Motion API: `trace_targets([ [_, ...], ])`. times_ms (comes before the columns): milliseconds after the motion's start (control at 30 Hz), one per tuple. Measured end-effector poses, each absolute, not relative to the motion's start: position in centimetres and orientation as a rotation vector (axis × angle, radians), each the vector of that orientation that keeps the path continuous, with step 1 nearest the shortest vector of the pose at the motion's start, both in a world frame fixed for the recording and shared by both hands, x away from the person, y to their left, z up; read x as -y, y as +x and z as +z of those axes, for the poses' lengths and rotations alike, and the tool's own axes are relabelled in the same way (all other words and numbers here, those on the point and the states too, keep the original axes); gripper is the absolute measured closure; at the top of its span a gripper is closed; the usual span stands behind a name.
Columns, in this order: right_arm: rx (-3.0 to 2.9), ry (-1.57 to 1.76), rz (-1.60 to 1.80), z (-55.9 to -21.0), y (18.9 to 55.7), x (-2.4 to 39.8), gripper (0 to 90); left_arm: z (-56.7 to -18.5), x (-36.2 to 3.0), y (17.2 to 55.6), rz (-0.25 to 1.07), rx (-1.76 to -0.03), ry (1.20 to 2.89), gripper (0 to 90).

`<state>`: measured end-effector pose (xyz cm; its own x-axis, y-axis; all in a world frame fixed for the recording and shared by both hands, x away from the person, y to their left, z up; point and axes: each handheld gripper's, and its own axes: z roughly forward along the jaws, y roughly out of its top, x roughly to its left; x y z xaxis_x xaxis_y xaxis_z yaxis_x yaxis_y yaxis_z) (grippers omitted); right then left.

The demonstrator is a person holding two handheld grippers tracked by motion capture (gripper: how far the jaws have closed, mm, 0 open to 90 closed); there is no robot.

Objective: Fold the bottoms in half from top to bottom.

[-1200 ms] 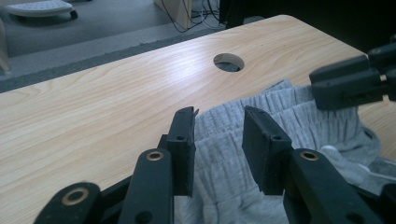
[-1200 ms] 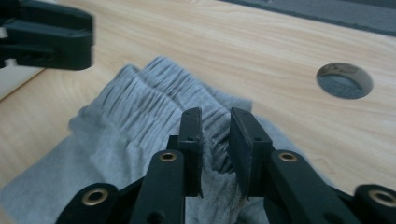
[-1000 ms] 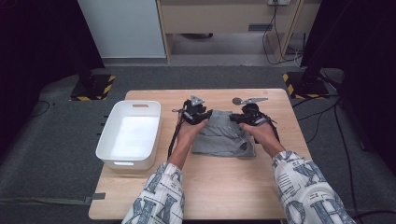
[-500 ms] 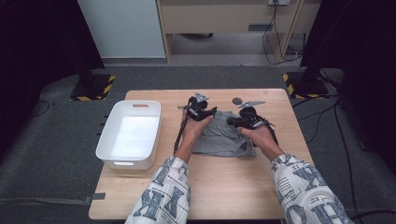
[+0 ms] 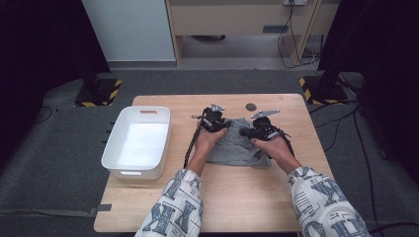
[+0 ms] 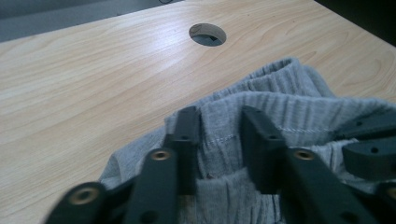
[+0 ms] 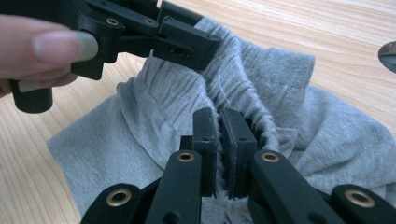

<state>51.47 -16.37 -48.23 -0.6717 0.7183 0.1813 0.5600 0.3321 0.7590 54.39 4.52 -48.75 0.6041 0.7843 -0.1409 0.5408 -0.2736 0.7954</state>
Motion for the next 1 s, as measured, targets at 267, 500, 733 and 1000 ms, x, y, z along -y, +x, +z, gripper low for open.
trace_targets([
  [267, -2.323, 1.184, 1.321, -46.8, 51.4, 17.0, 70.2, -49.0, -4.6, 52.8, 0.375, -1.027, 1.935, 82.6],
  [500, -2.229, 1.232, 1.325, -45.4, 52.5, 17.2, 62.0, -49.6, -4.6, 51.3, 0.387, -1.002, 1.933, 82.7],
  [733, -2.197, 1.3, 1.311, -45.7, 54.0, 16.4, 55.9, -49.3, -4.9, 50.5, 0.386, -0.989, 1.933, 82.8],
  [1000, -2.169, 1.324, 1.322, -45.9, 54.4, 15.9, 56.3, -49.7, -5.2, 49.5, 0.374, -0.975, 1.947, 82.9],
])
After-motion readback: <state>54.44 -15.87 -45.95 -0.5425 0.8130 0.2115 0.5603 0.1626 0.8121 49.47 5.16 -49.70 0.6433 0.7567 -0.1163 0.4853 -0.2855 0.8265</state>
